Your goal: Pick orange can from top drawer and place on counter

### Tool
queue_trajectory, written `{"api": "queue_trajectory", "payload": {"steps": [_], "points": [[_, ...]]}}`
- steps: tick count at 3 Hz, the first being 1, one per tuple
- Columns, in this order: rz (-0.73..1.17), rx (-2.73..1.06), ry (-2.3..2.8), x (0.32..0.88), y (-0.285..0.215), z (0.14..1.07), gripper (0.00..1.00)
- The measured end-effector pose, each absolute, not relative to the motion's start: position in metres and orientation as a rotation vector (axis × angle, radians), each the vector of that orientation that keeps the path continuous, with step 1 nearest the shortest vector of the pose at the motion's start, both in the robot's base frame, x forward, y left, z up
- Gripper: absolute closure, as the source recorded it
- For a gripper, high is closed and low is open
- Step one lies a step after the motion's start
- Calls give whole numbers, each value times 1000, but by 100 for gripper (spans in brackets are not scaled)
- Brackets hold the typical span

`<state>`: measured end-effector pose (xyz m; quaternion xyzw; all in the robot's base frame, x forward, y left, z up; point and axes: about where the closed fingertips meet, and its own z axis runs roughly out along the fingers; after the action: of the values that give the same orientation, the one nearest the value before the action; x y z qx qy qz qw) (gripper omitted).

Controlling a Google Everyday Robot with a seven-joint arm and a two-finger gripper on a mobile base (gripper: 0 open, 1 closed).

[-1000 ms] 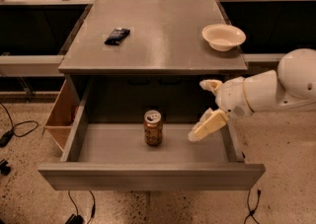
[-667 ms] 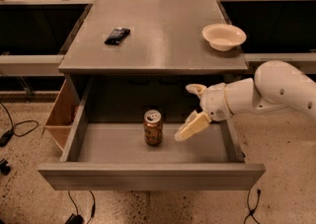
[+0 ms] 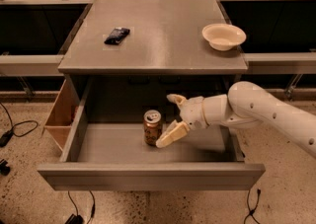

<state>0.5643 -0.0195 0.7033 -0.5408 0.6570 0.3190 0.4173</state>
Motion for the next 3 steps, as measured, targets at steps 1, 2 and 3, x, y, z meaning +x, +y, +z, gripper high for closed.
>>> {"api": "queue_trajectory", "payload": {"steps": [1,2,3], "points": [[855,-1348,1594,573,13,684,3],[873,-1360,1571,577,33,675,26],[873,-1375,1561,581,45,670,50]]}}
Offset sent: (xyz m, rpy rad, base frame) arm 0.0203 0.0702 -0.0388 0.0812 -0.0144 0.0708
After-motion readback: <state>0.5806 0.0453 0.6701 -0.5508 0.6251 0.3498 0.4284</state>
